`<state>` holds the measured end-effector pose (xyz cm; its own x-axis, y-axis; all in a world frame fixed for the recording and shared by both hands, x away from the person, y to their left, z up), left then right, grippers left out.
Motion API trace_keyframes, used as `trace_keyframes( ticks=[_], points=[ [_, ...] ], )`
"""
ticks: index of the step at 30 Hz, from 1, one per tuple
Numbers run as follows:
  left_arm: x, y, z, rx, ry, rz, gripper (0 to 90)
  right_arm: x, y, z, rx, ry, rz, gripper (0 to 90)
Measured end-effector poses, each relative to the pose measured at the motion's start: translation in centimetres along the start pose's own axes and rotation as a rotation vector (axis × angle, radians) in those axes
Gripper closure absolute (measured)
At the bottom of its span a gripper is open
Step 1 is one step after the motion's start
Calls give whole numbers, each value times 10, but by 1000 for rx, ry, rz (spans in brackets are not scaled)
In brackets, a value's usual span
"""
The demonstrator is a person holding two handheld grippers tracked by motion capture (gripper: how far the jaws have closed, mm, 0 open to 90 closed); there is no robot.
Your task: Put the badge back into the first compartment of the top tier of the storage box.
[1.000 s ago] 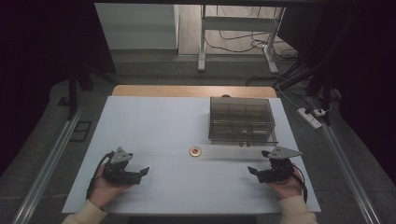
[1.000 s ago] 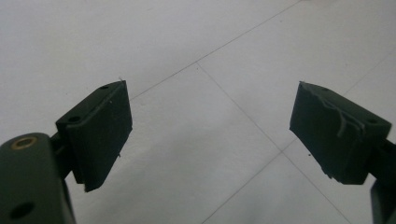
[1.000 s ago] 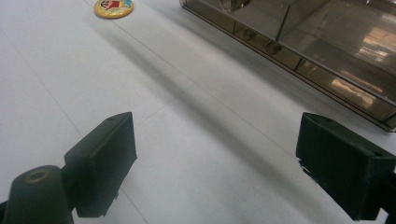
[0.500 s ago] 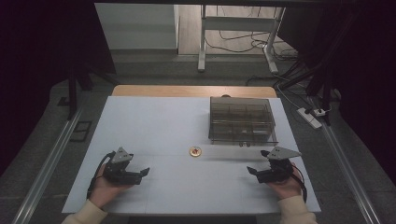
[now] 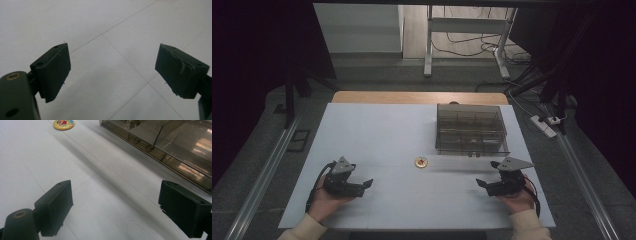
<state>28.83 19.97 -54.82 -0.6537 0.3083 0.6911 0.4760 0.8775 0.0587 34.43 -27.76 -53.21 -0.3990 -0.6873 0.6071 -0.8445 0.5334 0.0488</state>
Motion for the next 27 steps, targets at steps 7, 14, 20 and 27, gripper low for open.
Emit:
trace_keyframes(
  ticks=[7,14,20,27],
  points=[
    [1,-1,-4,1,-11,9,132,-1,0,0,4,9,-2,127],
    [1,-1,-9,5,-21,19,134,-1,1,0,4,9,-4,128],
    [2,-2,-14,-2,-32,34,143,-2,1,0,6,10,-7,129],
    [2,-4,-20,-12,-41,52,148,-3,1,1,3,9,-8,128]
  ],
)
Point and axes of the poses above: each handheld gripper's, and its own axes: x roughly backward along the jaws, z roughly out of its underside, y roughly to its left, the point moved 4 cm from there along -x, roughly forward along the jaws, and after that the axes turned 10 degrees about -z, right-handed, at the moved point
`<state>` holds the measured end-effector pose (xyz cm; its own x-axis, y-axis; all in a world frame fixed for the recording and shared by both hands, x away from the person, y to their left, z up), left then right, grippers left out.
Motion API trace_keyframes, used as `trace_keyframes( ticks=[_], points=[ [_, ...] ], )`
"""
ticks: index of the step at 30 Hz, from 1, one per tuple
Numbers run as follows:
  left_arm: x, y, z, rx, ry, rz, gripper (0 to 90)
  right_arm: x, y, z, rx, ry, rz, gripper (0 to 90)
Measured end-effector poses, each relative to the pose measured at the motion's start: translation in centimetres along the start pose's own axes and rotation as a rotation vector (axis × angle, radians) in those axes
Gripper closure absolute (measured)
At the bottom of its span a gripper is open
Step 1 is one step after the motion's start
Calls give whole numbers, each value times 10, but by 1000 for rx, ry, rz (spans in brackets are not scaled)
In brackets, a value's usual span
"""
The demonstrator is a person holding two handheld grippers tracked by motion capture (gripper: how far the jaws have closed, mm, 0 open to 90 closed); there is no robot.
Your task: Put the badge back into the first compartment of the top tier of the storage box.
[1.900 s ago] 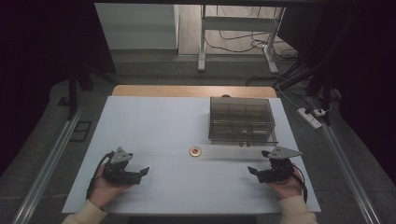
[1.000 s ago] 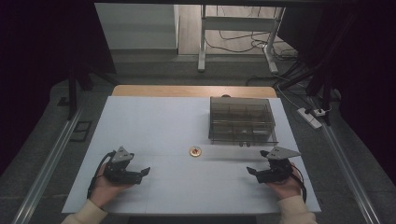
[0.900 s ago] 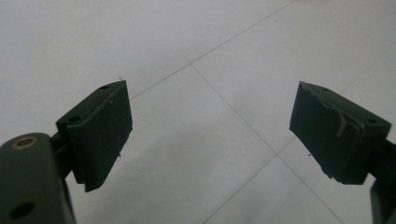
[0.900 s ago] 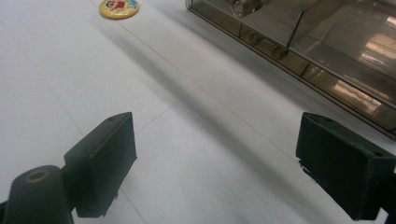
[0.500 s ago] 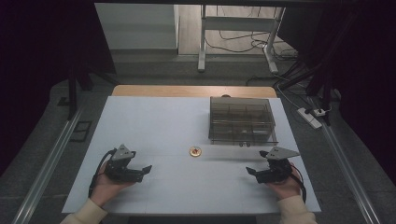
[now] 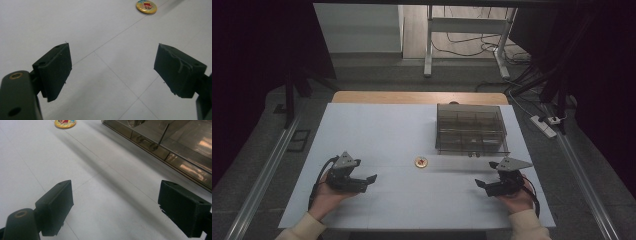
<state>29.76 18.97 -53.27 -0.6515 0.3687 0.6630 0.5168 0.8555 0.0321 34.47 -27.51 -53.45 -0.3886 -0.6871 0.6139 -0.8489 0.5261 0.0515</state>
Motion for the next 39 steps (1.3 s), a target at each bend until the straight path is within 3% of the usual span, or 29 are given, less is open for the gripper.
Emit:
trace_keyframes(
  ticks=[6,39],
  points=[
    [-5,-4,-9,-25,-2,8,149,0,0,0,0,6,1,128],
    [-16,-16,-28,-77,6,34,162,-2,-1,1,-2,10,-2,132]
  ],
)
Point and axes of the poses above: each handheld gripper's, and its own axes: x roughly backward along the jaws, z roughly out of its underside, y roughly to its left, the point moved 4 cm from there along -x, roughly forward along the jaws, and after that the axes turned 10 degrees about -z, right-handed, at the moved point
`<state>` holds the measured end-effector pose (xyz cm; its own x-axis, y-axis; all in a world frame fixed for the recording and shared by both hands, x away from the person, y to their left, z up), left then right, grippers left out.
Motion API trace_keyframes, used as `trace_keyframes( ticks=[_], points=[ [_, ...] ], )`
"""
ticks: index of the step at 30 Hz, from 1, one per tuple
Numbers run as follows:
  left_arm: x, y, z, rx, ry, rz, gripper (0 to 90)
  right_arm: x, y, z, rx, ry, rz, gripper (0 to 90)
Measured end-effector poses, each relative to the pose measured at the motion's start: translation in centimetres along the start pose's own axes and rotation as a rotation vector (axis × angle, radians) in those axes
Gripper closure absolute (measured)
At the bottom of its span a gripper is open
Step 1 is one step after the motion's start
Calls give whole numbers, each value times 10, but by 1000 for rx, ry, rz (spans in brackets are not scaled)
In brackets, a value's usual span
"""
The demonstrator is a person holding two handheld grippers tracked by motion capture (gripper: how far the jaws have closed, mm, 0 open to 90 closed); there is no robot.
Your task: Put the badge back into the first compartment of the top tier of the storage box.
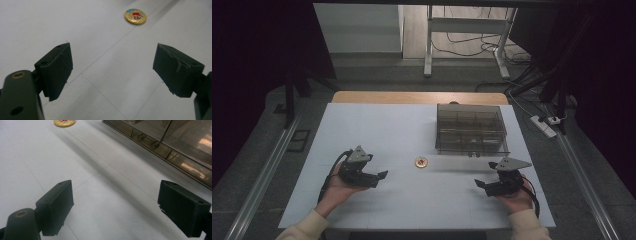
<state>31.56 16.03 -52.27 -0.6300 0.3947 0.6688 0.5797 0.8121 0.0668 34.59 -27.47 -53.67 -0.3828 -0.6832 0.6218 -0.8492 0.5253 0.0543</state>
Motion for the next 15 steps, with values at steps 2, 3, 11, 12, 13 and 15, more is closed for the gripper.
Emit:
trace_keyframes(
  ticks=[2,3,11,12,13,15],
  points=[
    [-1,0,-2,-3,1,1,163,0,0,0,0,0,1,132],
    [-2,-1,-2,-3,1,2,163,0,0,0,0,1,1,132],
    [-6,-4,-8,-14,5,11,165,0,0,0,0,2,4,132],
    [-7,-3,-9,-14,6,11,165,0,0,0,-1,2,4,132],
    [-7,-3,-10,-13,6,12,166,0,0,0,-1,3,4,132],
    [-8,-3,-10,-13,5,11,166,0,0,0,-1,2,4,132]
  ],
)
Point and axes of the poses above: each handheld gripper's, and its own axes: x roughly backward along the jaws, z roughly out of its underside, y roughly to its left, the point moved 4 cm from there along -x, roughly forward along the jaws, and after that the axes turned 10 degrees about -z, right-handed, at the moved point
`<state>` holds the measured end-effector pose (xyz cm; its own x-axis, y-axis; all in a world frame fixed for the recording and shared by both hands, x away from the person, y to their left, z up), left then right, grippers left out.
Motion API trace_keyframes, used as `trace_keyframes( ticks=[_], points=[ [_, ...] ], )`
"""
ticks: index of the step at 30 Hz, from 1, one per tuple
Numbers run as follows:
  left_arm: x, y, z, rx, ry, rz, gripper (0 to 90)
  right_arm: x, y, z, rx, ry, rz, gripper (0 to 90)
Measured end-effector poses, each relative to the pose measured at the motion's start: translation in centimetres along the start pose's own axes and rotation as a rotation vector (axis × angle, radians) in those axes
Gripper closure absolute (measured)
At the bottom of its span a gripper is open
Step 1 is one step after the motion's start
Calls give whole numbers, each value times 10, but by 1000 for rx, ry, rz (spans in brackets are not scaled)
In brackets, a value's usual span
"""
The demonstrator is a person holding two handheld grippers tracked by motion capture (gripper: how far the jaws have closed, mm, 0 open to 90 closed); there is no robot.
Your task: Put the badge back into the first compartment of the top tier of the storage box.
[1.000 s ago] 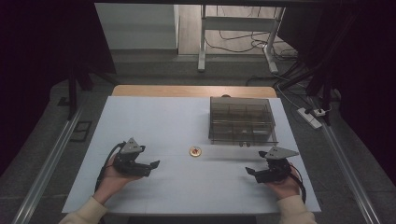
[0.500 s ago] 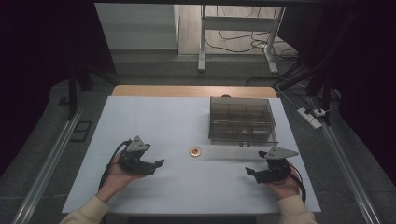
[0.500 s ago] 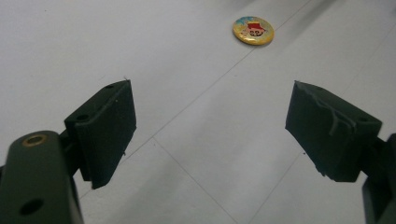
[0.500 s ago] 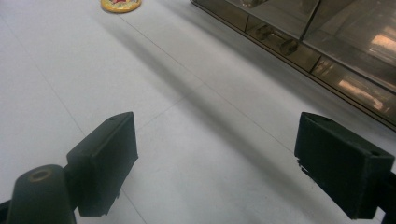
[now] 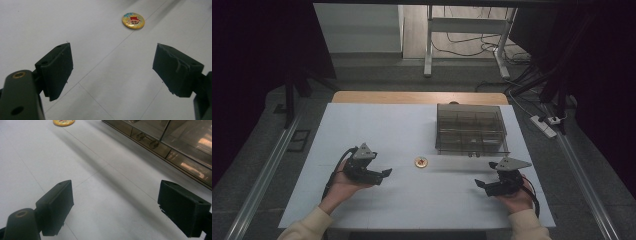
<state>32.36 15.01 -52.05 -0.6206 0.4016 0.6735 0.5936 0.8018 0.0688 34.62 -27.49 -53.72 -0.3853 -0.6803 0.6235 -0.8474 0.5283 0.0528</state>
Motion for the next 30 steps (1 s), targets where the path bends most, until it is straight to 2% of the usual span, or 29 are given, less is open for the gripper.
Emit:
trace_keyframes(
  ticks=[13,30],
  points=[
    [-6,-1,-8,-9,5,2,165,0,0,0,0,2,-1,132],
    [-18,-7,-23,-23,10,24,165,0,0,0,1,-3,2,133]
  ],
)
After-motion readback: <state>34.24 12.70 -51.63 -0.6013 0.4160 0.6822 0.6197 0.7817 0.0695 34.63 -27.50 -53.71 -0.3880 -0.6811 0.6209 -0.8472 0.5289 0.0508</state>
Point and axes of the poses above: each handheld gripper's, and its own axes: x roughly backward along the jaws, z roughly out of its underside, y roughly to its left, the point moved 4 cm from there along -x, roughly forward along the jaws, and after that the axes turned 10 degrees about -z, right-handed, at the moved point
